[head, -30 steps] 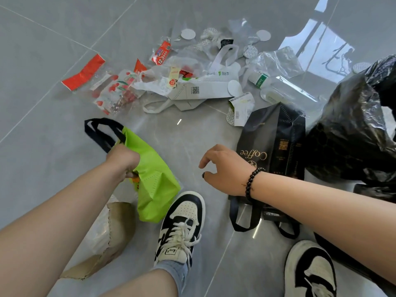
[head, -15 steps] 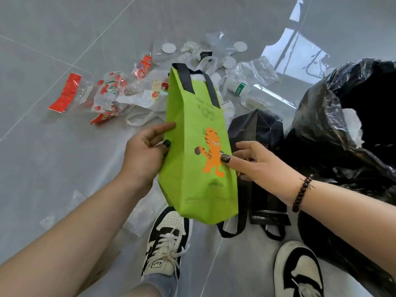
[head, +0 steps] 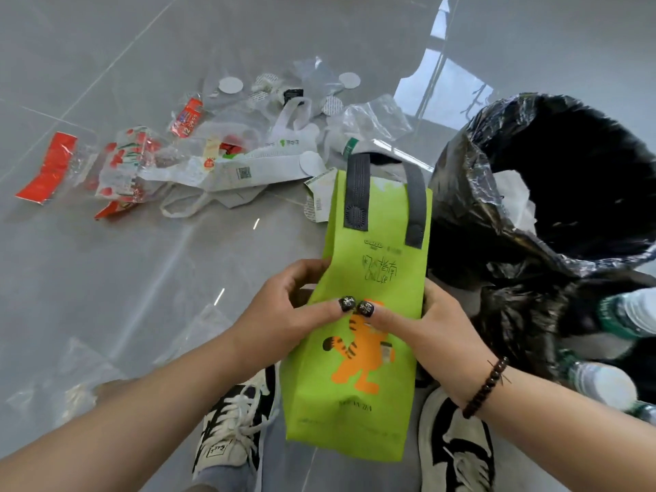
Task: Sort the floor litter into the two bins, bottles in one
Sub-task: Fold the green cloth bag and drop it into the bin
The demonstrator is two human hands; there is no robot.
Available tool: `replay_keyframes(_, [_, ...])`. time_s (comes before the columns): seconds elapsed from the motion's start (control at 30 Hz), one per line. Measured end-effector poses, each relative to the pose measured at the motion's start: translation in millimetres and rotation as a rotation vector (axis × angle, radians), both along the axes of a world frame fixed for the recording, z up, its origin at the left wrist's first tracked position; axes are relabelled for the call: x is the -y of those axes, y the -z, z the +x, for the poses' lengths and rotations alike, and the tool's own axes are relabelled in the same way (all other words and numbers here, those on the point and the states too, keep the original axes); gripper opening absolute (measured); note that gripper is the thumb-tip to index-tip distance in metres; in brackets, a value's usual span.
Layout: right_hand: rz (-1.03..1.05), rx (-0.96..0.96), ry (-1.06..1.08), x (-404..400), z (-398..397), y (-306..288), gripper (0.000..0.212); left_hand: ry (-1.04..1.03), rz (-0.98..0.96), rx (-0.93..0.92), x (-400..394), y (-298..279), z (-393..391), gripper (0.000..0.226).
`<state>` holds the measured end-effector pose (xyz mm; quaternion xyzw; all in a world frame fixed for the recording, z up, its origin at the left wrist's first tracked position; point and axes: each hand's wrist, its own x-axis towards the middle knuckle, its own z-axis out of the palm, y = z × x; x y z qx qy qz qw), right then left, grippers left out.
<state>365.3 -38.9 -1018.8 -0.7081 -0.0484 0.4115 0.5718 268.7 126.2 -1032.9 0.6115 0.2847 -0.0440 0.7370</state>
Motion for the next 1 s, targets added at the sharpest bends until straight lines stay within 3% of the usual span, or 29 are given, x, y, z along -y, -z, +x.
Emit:
replay_keyframes(0.1, [-0.167,0.231,0.014,7,13,-4,0.081,-0.055,0.117,0.024,3,0,4,0.032])
replay_keyframes(0.2, [-0.263,0.901,-0.126,17,37,-23,0.105,0.070,0.333,0.086,1,2,4,0.030])
replay_keyframes(0.27, [-0.317,1.118,-0.335,17,46,-34,0.105,0.171,0.458,0.144,5,0,2,0.029])
replay_keyframes(0.37, [-0.404,0.879,-0.521,10,47,-39,0.110,0.241,0.699,0.288,9,-3,5,0.030])
replay_keyframes(0.47, [-0.424,0.880,-0.539,12,53,-43,0.105,0.265,0.923,0.420,4,-3,3,0.040])
replay_keyframes(0.53, [-0.424,0.858,-0.575,13,60,-47,0.089,0.285,1.025,0.453,0,-2,0,0.045])
replay_keyframes(0.63, [-0.263,0.677,-0.660,18,68,-48,0.047,0.269,1.071,0.508,-4,0,-1,0.045])
replay_keyframes(0.7, [-0.155,0.657,-0.658,24,71,-48,0.018,0.202,1.004,0.510,-3,-6,3,0.039])
replay_keyframes(0.73, [-0.121,0.739,-0.622,27,70,-47,0.010,0.143,0.953,0.475,-2,-10,5,0.039])
replay_keyframes(0.8, [-0.129,1.110,-0.487,34,67,-47,0.021,0.014,0.856,0.343,0,-11,8,0.057])
replay_keyframes(0.87, [-0.173,1.495,-0.334,37,61,-44,0.018,-0.116,0.684,0.149,-3,-7,14,0.080])
replay_keyframes(0.93, [-0.196,1.704,-0.286,40,54,-41,0.011,-0.252,0.336,-0.124,-9,-6,24,0.090])
replay_keyframes(1.0, [-0.157,1.809,-0.343,42,51,-37,0.014,-0.328,-0.166,-0.288,-16,-5,35,0.090])
